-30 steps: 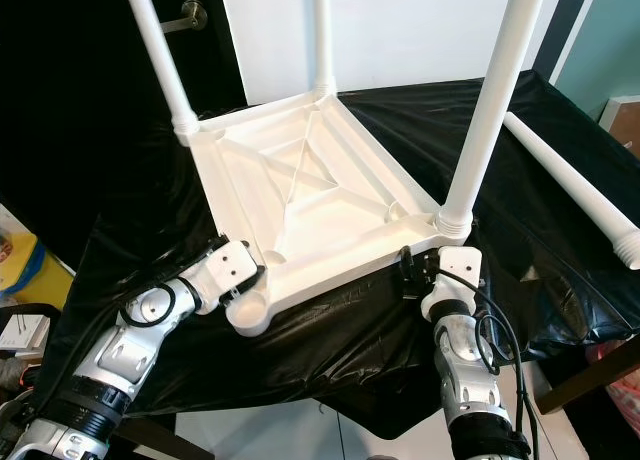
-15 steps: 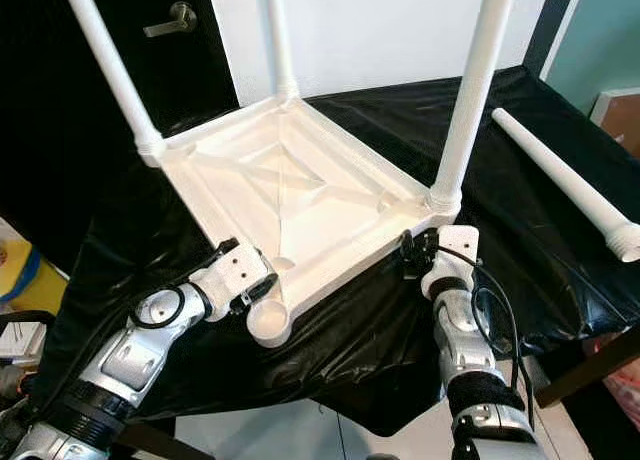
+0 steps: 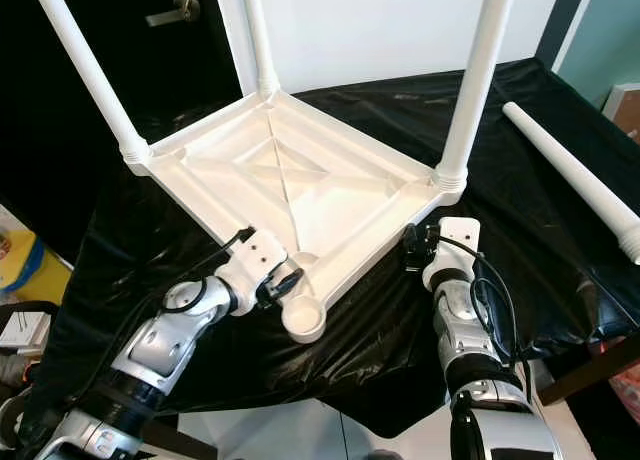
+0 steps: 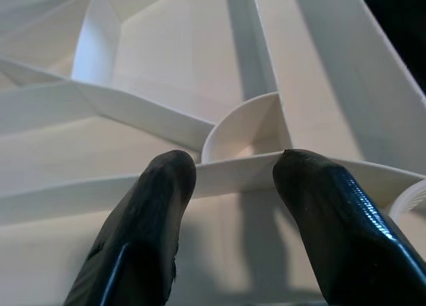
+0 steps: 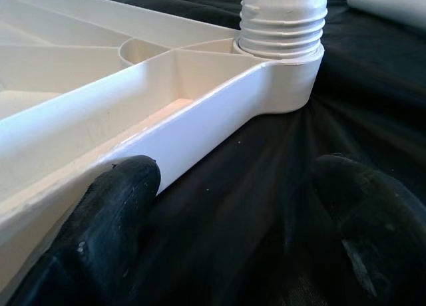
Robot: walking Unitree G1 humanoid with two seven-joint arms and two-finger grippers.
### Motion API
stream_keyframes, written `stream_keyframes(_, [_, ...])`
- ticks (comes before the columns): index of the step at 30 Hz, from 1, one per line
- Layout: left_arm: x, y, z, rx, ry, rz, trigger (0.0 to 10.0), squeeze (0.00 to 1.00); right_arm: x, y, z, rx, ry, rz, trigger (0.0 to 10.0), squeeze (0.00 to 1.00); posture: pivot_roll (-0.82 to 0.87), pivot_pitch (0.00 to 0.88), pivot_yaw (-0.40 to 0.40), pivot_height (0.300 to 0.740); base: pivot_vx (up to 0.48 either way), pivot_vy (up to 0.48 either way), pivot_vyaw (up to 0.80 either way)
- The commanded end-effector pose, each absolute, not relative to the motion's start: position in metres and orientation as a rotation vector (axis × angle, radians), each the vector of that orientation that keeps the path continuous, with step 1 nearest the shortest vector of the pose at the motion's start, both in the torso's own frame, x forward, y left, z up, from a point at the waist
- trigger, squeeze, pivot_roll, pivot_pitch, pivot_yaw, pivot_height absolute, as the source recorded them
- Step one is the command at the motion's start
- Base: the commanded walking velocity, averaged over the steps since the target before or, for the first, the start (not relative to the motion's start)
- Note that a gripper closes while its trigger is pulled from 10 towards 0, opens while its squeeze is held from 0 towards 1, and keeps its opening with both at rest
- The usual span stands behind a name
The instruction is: Building children table
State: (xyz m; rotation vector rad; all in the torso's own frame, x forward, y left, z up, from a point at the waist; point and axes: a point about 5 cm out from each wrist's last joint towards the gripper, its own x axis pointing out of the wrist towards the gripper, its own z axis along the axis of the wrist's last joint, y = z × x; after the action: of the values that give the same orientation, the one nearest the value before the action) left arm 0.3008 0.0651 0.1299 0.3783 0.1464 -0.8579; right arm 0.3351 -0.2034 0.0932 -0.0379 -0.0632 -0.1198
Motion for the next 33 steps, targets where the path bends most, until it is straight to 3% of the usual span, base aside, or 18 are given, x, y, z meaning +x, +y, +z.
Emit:
stream_keyframes(1, [0.293,0.052,0.136,0.327,0.130,-1.051,10.0,0.00,0.331,-0.188,0.085,-0.054,-0.051,-0.069,10.0,0.00,-0.13,0.103,0.064,0.740,0.000,0.000,0.00])
stream_keyframes(7, [0.305,0.083,0.146,0.361,0.109,-0.984,10.0,0.00,0.311,-0.201,0.079,-0.029,-0.094,-0.200,10.0,0.00,-0.13,0.120,0.065,0.740,0.000,0.000,0.00])
stream_keyframes(16, [0.305,0.094,0.141,0.435,0.137,-1.009,10.0,0.00,0.304,-0.189,0.070,0.012,-0.075,-0.207,10.0,0.00,-0.14,0.134,0.068,0.740,0.000,0.000,0.00])
stream_keyframes(25, [0.281,0.081,0.126,0.469,0.197,-1.210,10.0,0.00,0.318,-0.180,0.080,0.032,-0.079,-0.086,10.0,0.00,-0.14,0.132,0.065,0.740,0.000,0.000,0.00])
stream_keyframes(32, [0.261,0.059,0.112,0.474,0.227,-1.332,10.0,0.00,0.336,-0.180,0.091,-0.007,-0.047,0.032,10.0,0.00,-0.13,0.136,0.063,0.740,0.000,0.000,0.00])
stream_keyframes(33, [0.254,0.044,0.109,0.457,0.218,-1.362,10.0,0.00,0.343,-0.179,0.096,-0.021,-0.040,0.064,10.0,0.00,-0.13,0.139,0.068,0.740,0.000,0.000,0.00])
